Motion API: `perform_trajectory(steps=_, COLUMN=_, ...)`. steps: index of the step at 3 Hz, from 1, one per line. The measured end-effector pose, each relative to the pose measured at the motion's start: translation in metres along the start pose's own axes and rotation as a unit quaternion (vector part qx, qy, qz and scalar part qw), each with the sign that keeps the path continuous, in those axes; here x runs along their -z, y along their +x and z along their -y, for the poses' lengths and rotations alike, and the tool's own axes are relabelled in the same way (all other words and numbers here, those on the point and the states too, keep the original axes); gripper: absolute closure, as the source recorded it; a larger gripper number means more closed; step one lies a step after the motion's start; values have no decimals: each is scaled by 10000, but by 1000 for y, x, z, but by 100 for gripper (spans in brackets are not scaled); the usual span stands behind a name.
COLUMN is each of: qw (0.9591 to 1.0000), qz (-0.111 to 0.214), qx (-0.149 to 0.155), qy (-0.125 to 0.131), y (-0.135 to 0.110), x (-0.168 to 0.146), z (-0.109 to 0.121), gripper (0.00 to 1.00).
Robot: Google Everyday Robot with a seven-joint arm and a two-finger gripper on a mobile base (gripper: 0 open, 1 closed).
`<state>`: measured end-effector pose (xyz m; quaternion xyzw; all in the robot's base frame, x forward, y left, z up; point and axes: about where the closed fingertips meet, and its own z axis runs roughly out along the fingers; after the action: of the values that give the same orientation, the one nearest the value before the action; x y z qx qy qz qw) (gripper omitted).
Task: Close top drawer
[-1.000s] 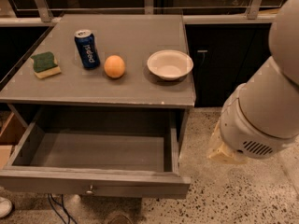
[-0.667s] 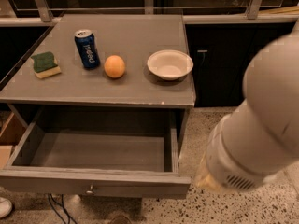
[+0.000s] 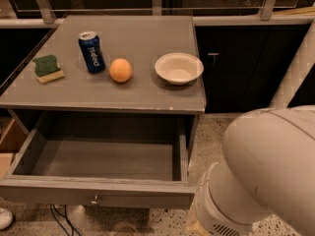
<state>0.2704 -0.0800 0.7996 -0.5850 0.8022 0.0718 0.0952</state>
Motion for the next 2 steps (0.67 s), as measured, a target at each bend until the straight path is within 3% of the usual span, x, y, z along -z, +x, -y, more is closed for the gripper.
perform_trajectory(steps=2, qw=9999, qz=24, qx=-76, qy=-70, y=-12, x=-23, z=7, gripper=100)
